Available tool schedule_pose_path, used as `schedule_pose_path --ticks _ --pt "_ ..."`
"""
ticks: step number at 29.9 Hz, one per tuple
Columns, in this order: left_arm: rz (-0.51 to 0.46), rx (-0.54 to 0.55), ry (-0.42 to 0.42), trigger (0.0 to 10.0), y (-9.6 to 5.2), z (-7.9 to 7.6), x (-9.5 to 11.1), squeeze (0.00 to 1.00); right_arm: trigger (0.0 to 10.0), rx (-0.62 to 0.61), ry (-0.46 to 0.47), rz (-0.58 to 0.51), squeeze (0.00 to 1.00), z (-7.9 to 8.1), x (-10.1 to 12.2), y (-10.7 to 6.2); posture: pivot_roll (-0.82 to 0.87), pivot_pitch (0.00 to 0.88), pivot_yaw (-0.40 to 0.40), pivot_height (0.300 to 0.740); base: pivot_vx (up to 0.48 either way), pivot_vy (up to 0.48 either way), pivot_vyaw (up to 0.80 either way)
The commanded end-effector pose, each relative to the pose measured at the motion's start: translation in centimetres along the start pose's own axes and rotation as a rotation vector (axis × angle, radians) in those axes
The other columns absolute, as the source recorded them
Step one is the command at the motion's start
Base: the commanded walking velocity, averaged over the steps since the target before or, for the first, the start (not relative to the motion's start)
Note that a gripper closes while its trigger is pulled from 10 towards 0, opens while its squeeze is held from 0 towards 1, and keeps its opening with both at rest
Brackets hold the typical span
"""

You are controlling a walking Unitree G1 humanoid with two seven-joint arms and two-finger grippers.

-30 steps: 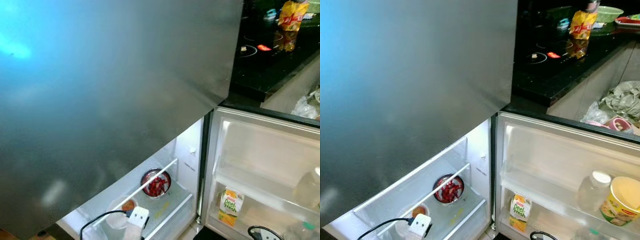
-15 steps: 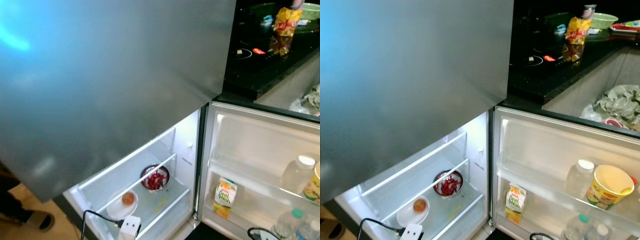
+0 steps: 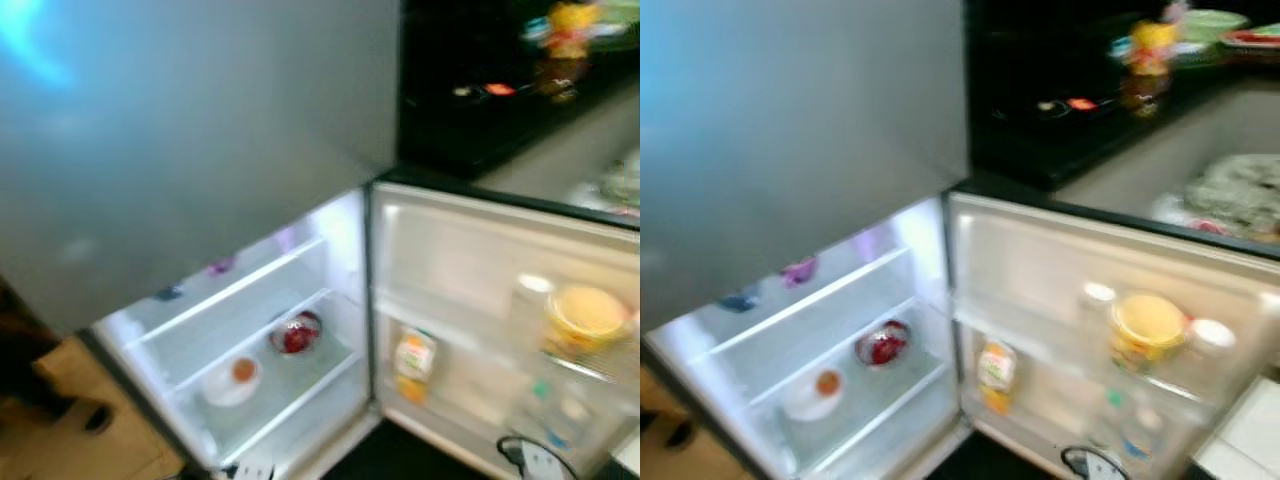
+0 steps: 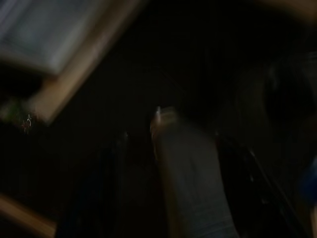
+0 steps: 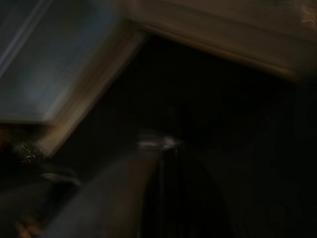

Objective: Restocking fridge

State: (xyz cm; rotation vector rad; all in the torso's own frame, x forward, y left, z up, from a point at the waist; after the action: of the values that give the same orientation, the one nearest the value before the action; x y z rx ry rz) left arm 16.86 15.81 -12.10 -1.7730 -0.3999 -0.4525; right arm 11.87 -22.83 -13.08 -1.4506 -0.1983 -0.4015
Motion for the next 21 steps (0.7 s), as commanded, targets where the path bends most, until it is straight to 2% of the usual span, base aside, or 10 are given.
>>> schedule_pose_path --ticks 1,21 --pt "0.010 0.018 -0.008 10.0 -0.27 0.62 -0.57 0.00 10.0 0.010 -0.010 -0.025 0.00 0.30 0.87 0.13 -0.04 0.003 0.025 0.740 0.000 0.000 0.00" --pt "-0.009 0.034 -0.024 10.0 -0.31 0.81 -0.44 0.00 10.0 0.011 -0.017 -0.024 0.00 0.15 0.90 0.08 -0.04 0.002 0.023 0.740 0.000 0.000 0.00"
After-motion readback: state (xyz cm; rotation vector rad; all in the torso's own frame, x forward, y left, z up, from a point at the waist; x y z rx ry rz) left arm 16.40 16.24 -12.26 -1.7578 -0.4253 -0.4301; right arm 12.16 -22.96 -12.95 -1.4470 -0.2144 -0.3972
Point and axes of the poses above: a point about 5 cm out from each wrist's last joint towards the gripper, its own y axis pointing out of the wrist towards the gripper, its own x axis along the axis of the wrist's last joint, z = x × y, the point moved 3 cm from there along y, pointing out of the wrist towards the gripper, and after that the axes turned 6 degrees about -y, right-handed, at the moved point
